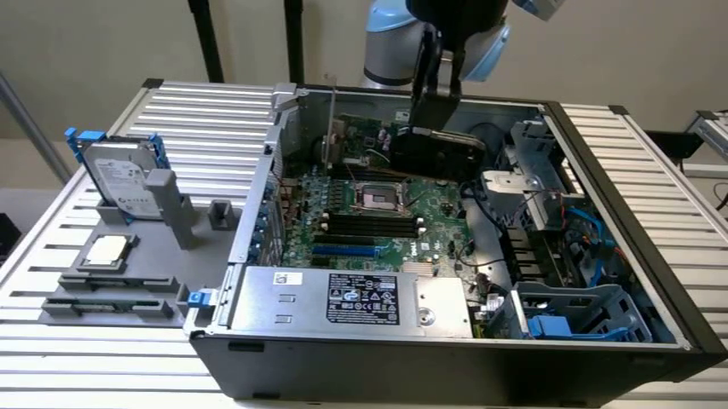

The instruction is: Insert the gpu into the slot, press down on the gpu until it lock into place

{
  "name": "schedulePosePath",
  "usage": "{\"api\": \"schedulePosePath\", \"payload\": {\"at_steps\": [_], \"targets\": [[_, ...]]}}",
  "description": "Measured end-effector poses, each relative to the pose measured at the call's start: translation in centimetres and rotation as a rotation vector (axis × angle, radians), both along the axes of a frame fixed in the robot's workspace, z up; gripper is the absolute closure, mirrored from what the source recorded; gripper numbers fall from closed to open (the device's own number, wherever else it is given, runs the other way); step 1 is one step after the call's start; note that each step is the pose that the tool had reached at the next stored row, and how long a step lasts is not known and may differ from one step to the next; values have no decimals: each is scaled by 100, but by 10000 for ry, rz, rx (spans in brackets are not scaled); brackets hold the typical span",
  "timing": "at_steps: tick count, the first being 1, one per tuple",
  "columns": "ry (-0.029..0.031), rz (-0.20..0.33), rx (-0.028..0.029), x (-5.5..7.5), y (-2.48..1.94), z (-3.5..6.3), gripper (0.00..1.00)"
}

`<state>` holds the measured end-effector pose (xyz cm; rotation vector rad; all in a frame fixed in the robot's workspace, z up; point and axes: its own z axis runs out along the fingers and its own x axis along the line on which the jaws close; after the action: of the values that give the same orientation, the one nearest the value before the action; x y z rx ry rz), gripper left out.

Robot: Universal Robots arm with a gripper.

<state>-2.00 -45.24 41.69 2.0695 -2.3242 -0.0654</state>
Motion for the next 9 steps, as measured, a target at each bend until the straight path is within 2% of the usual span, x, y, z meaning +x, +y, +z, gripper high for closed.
{"api": "schedulePosePath", "payload": {"at_steps": [2,5,7,9], "targets": [[-18,240,94,-1,0,-8,74],[-36,455,266,-19,1,-34,74],[-44,550,343,-49,0,-58,74],[-50,648,392,-85,1,-93,74]]}}
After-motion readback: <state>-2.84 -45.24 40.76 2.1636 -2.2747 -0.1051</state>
